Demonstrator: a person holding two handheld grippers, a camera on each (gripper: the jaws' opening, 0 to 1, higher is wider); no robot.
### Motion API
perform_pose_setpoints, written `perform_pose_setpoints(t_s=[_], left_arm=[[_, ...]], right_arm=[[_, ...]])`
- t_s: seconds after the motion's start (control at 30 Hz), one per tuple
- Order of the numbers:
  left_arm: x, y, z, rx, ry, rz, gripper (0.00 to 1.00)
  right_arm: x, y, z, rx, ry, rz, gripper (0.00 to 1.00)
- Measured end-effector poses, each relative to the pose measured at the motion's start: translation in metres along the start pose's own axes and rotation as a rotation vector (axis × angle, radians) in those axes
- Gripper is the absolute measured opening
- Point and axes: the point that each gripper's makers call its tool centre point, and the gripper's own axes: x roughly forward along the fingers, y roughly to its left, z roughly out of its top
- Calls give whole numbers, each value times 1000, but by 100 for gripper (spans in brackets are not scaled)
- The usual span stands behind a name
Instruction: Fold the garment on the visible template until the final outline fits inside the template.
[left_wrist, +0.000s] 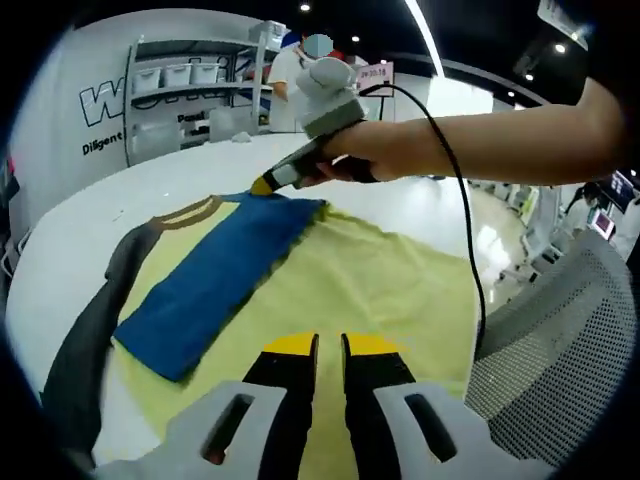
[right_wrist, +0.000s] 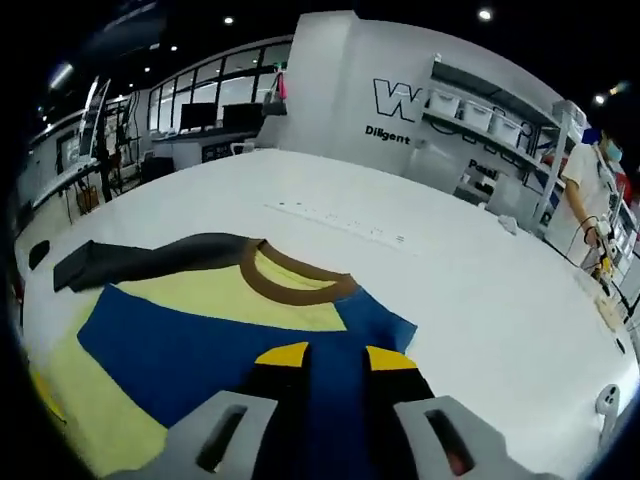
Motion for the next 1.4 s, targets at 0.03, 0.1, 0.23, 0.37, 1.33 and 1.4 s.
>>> perform_pose_setpoints(t_s=[0.03, 0.1, 0.23, 0.37, 1.33, 1.4], left_arm=[[-2, 2, 0, 4, 0, 5, 7], [-11, 10, -1, 8, 1, 35, 6], [-26, 15, -13, -25, 24, 70, 6], [-36, 20, -22, -41, 35, 91, 6], [-125, 128, -59, -85, 78, 421, 11], [-129, 138, -62, -90, 84, 446, 11]], right_arm=[[-3, 2, 1, 7, -3, -2, 14], [-13, 18, 0, 60, -2, 34, 15], [-30, 55, -2, 78, -9, 99, 16], [-43, 73, -4, 99, -20, 117, 17], [-109, 160, -18, 125, -17, 193, 19], [-109, 163, -19, 127, -16, 198, 19]])
